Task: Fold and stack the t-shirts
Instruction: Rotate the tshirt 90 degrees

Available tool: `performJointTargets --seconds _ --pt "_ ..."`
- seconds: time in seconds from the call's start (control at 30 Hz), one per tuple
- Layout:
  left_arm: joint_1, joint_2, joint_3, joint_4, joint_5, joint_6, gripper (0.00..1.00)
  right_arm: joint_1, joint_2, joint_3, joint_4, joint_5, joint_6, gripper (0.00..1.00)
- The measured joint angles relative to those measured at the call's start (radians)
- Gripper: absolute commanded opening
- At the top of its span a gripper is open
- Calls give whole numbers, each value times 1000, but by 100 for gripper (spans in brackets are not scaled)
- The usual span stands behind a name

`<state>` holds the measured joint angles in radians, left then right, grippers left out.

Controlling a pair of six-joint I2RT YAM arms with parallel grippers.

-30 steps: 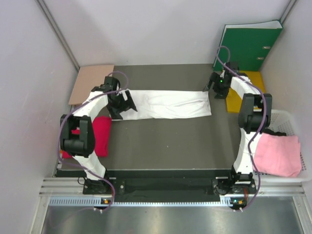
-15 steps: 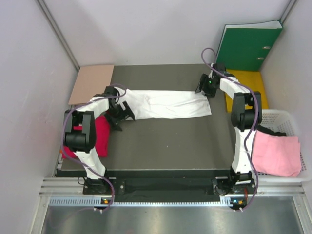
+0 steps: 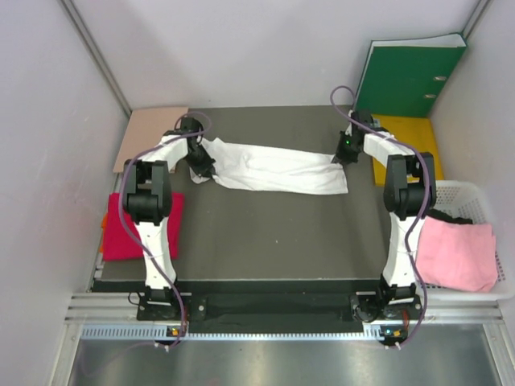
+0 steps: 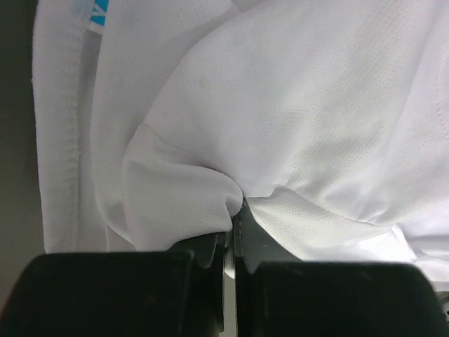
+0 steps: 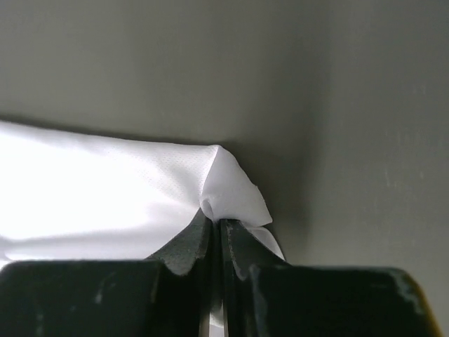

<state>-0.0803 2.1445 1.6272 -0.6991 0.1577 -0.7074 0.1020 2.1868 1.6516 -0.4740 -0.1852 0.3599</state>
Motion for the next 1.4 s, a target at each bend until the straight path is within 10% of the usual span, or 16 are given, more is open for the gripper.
performJointTargets --seconds 0.57,0.63,0.7,0.77,0.9,1.13,1.4 --pt "-61 365 564 77 62 43 2 -8 -430 -615 -124 -129 116 3" --pt "-76 415 628 112 98 23 62 3 -480 -667 -158 -130 126 9" --pt "-89 451 674 146 154 -2 99 15 -521 -692 -193 -128 134 40" --pt "-93 437 674 198 189 -6 99 20 -555 -695 -227 -122 143 55" --pt "-85 267 378 302 224 -5 99 21 -603 -661 -283 -93 140 72" --pt "-107 -135 -229 354 299 -55 99 20 -565 -451 -304 -56 127 72" --pt "-399 -266 -514 452 396 -183 98 10 -441 -263 -291 -83 123 73"
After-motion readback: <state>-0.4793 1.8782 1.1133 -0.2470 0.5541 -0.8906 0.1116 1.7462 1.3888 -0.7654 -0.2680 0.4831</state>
